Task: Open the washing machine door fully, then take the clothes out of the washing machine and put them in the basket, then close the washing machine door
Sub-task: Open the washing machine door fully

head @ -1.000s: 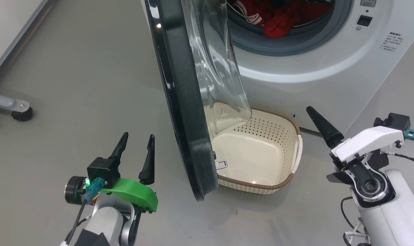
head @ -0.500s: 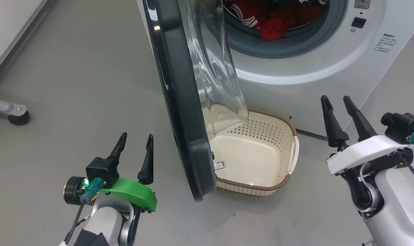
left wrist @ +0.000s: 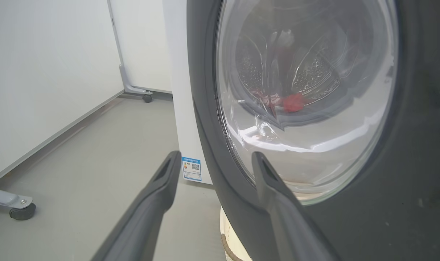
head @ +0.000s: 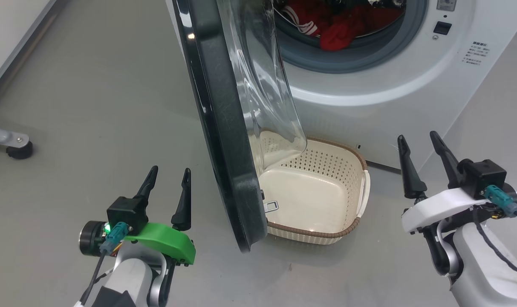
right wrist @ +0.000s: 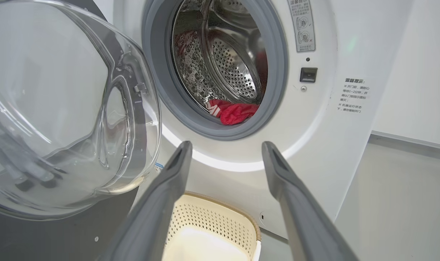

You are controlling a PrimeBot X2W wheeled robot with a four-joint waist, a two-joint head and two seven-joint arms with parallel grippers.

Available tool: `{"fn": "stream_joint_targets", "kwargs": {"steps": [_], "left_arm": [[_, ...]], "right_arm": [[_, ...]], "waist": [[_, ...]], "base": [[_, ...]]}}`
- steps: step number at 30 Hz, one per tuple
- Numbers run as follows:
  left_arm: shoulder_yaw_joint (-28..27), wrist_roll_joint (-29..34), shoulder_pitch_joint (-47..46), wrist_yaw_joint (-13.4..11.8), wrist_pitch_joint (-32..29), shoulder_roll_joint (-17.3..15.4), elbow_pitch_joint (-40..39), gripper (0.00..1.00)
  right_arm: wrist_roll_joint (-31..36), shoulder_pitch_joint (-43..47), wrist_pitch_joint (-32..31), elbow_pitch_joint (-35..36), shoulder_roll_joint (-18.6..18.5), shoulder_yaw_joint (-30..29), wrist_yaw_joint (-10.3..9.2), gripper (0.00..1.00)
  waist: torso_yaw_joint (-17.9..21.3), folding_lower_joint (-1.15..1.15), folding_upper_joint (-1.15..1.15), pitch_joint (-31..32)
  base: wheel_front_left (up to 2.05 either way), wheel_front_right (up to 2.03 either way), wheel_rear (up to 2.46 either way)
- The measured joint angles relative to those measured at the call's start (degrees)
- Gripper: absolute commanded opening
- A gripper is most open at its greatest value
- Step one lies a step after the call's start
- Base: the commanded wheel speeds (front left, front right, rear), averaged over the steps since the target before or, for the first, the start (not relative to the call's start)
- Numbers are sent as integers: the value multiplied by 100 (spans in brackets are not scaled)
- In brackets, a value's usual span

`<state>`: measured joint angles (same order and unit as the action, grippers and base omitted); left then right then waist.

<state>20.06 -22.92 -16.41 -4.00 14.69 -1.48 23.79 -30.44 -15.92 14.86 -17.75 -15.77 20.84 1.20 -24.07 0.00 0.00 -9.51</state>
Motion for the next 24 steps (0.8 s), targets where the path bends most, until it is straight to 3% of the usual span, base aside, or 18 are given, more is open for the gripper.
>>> {"fn": "stream_joint_targets", "kwargs": {"steps": [7, 24], "left_arm": [[2, 0, 4, -1, 0, 0, 23, 100], [30, -30, 101, -24, 0, 0, 113, 100]], "right_arm": [[335, 2, 0, -160, 113, 100, -188, 100], [602, 2, 0, -151, 379, -140, -287, 100]], "waist": [[14, 0, 0, 17], [39, 0, 0, 33]], "base": [[0, 0, 0], [0, 0, 0]]}}
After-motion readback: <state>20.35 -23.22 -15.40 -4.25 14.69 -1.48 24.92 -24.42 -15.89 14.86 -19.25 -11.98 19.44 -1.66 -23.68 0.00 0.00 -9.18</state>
